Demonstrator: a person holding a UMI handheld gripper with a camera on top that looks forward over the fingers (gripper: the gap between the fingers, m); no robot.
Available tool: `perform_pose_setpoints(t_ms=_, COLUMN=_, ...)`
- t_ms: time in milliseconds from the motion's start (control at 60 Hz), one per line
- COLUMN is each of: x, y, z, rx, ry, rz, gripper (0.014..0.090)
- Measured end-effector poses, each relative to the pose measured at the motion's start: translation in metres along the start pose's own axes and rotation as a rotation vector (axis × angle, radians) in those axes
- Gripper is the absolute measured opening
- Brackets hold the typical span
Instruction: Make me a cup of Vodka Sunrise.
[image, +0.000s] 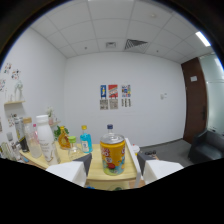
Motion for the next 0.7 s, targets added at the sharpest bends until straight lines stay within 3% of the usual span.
perform_pose_setpoints(t_ms=183, x=-0.002, y=0.001, z=0.042, rx=-0.039, ry=-0.032, rz=0.009, gripper=0.0771)
perform_pose_setpoints(t_ms=317, x=-0.004, y=0.007, z=0.057, rx=-0.065, ry=-0.036, rz=0.006, gripper=0.0545)
perform_pose_setpoints(t_ms=600, x=0.001, y=0.004, z=0.051, rx=-0.065, ry=-0.011, rz=-0.036, gripper=0.0512)
perform_pose_setpoints(t_ms=700, x=0.0, y=-0.009, z=0.036, rx=-0.021, ry=-0.005, rz=-0.05, gripper=0.0511)
